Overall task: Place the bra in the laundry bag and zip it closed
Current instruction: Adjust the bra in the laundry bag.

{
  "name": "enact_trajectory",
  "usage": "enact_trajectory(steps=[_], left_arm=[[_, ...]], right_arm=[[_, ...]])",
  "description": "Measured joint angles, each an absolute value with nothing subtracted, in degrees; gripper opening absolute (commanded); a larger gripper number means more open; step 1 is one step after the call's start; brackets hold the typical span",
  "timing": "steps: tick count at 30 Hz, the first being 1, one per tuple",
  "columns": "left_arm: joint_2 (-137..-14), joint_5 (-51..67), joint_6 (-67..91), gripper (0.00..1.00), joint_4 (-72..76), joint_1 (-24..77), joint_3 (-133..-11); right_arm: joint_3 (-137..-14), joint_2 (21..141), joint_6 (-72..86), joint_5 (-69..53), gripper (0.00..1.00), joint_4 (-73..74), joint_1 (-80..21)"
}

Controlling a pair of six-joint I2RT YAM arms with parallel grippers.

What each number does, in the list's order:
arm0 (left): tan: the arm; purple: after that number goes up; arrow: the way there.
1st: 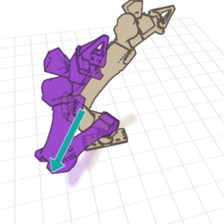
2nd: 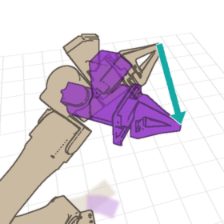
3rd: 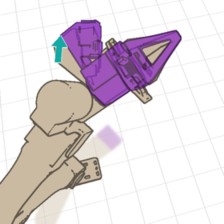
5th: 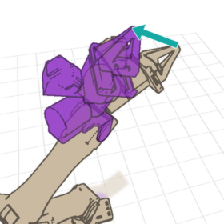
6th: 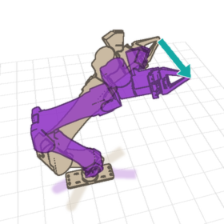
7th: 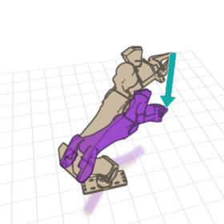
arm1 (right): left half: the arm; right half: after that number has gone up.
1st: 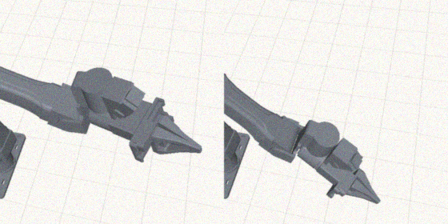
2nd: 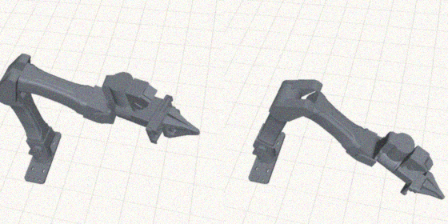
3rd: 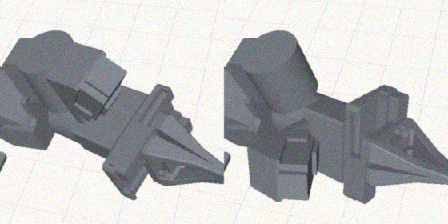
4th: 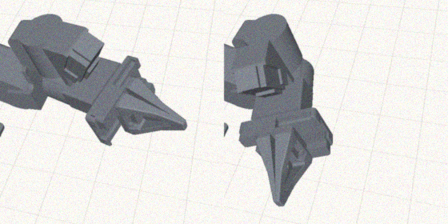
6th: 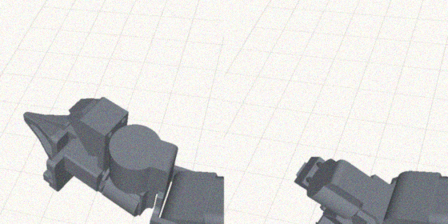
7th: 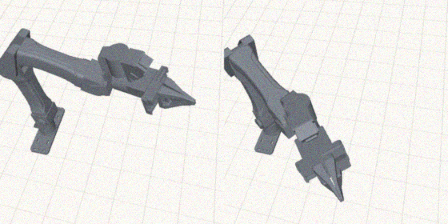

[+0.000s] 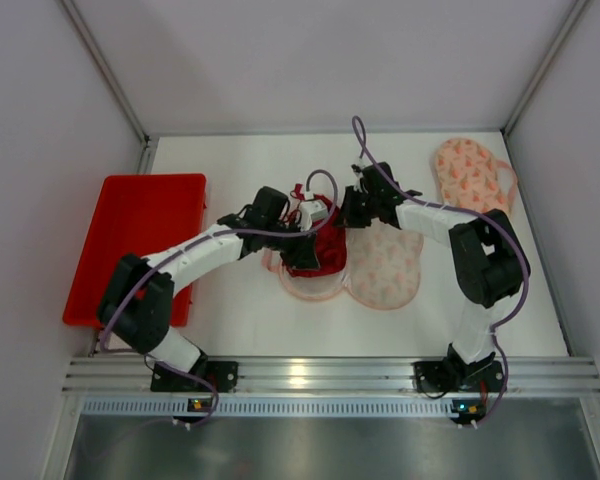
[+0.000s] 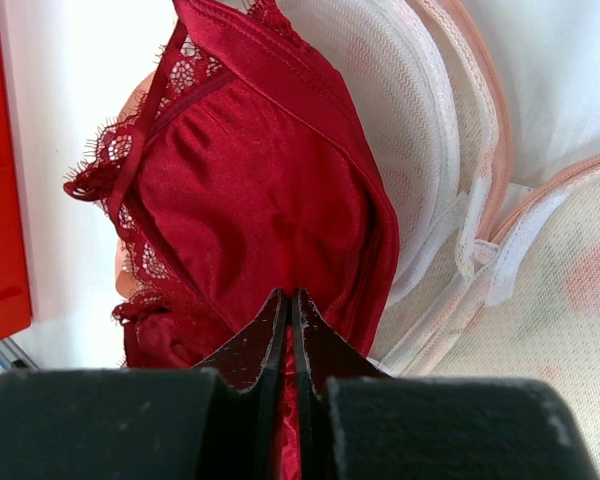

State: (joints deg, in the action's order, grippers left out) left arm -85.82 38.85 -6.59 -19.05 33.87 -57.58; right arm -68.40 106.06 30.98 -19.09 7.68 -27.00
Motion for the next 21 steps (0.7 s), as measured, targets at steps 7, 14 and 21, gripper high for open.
enact_trajectory(steps=[7,14,21], left_arm=[[-95.6,39.1,4.0,0.14,-10.9,32.8,-53.9],[-103.4,41.3,12.6,0.14,-3.6,31.5,-51.2],[-101.1,43.2,14.8,0.28,-1.6,31.7,-50.0]], right_arm=[[-68.4,106.0,31.1,-19.9,0.23,9.1,-27.0],[-68.4,105.6,31.7,-21.1,0.45,11.2,-26.9],[-68.5,103.0,31.5,-21.8,0.59,12.2,-25.7]])
